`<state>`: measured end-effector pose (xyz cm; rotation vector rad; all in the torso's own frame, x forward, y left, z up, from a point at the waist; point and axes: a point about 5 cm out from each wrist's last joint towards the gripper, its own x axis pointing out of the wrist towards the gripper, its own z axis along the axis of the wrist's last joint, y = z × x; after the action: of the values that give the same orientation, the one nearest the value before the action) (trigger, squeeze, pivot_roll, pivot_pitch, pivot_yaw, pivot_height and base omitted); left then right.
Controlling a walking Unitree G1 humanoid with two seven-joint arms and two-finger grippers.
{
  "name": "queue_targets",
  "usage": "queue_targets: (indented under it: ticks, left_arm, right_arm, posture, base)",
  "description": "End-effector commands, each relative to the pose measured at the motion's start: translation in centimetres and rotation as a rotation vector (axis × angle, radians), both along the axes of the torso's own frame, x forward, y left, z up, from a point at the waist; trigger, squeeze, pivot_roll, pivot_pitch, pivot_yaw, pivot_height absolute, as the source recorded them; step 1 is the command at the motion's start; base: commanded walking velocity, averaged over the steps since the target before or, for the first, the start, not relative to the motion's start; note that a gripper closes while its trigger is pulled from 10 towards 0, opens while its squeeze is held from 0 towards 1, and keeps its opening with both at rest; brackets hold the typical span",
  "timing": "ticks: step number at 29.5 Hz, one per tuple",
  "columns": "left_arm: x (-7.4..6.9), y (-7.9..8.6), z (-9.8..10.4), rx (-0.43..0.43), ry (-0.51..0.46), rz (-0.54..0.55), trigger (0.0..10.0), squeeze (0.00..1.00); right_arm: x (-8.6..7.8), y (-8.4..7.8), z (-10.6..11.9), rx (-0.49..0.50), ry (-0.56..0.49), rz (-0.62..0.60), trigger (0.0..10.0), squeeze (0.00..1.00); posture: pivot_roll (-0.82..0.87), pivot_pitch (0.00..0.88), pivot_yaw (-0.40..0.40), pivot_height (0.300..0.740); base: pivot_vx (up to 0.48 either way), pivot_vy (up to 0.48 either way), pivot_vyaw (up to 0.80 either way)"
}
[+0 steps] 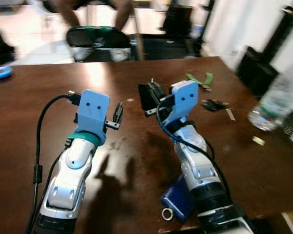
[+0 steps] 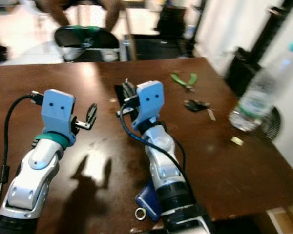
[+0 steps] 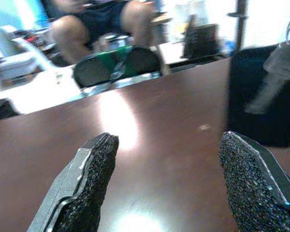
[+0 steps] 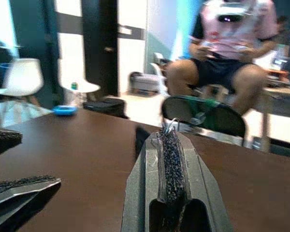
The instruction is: Hang keys on a hook
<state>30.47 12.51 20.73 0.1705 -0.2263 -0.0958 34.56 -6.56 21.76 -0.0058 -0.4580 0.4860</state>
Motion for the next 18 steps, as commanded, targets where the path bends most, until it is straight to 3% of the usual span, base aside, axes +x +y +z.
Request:
queue_targets:
  ticks: [1, 6, 18]
  left_arm:
    - [-0.09, -0.07, -0.64, 0.004, 0.021, -0.002, 10.0, 0.00]
    - [-0.08, -0.05, -0.69, 0.003, 0.024, 0.001, 10.0, 0.00]
    - [-0.05, -0.10, -0.72, 0.004, 0.028, 0.001, 10.0, 0.00]
  right_arm:
    - [-0.02, -0.26, 0.25, 0.014, -0.014, -0.004, 10.0, 0.00]
    - [0.01, -0.31, 0.26, 0.016, -0.015, -0.005, 10.0, 0.00]
    - [-0.04, -0.60, 0.18, 0.041, -0.011, -0.019, 10.0, 0.00]
  posture:
    - [-0.12, 0.055, 0.029, 0.740]
    - [-0.12, 0.062, 0.028, 0.740]
    - [-0.12, 0.065, 0.033, 0.740]
  base:
    - [-0.289, 0.000, 0.72]
    - [-0.304, 0.000, 0.69]
    - [-0.389, 0.000, 0.00]
